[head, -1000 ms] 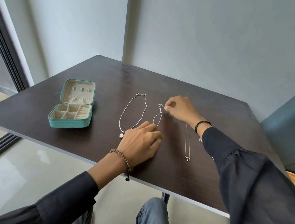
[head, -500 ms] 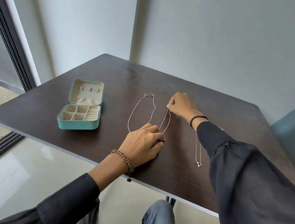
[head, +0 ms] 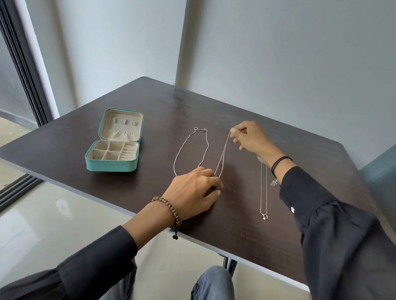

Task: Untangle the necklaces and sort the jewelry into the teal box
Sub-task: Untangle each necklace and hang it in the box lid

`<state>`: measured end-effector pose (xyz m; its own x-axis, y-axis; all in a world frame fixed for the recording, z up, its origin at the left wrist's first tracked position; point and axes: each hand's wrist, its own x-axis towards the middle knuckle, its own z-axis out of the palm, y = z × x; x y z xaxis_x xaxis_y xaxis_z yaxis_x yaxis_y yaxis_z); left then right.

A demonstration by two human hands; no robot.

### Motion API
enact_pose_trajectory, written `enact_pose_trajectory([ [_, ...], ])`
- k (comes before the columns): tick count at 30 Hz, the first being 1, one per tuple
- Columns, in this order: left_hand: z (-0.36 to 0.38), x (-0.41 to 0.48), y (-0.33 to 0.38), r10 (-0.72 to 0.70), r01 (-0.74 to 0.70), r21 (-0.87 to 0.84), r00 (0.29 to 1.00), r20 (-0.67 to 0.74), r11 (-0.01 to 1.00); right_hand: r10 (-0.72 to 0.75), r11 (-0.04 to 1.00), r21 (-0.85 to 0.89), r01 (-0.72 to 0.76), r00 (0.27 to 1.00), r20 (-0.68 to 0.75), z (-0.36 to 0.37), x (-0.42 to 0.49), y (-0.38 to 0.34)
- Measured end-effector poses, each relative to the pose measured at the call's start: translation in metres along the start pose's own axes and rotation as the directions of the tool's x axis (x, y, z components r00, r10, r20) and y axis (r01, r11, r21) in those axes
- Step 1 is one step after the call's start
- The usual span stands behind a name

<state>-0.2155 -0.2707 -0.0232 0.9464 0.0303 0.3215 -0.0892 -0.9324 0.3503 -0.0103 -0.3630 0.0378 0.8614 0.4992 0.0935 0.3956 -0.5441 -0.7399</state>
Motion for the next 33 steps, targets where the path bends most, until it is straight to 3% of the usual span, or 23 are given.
enact_pose_trajectory([
  [5,-0.014,0.002,0.009,-0.089,0.081,-0.081,0.991,-0.101,0.993,-0.011,0.968,0.249,-0.016,0.994,0.106,-0.023,-0.021,-0.015],
  [11,-0.04,0.023,0.017,-0.237,0.15,-0.318,0.937,-0.255,0.936,-0.118,0.936,0.352,0.03,0.966,0.229,-0.048,-0.056,-0.036],
  [17,-0.066,0.042,0.026,-0.332,0.153,-0.628,0.927,-0.177,0.763,-0.25,0.95,0.259,0.175,0.921,0.297,-0.07,-0.084,-0.054],
  [23,-0.078,0.043,0.037,-0.287,0.094,-0.733,0.947,-0.143,0.674,-0.314,0.945,0.191,0.265,0.896,0.315,-0.084,-0.095,-0.06],
  [33,-0.094,0.034,0.051,-0.347,0.149,-0.815,0.935,-0.068,0.56,-0.336,0.925,0.283,0.252,0.892,0.303,-0.096,-0.11,-0.061],
])
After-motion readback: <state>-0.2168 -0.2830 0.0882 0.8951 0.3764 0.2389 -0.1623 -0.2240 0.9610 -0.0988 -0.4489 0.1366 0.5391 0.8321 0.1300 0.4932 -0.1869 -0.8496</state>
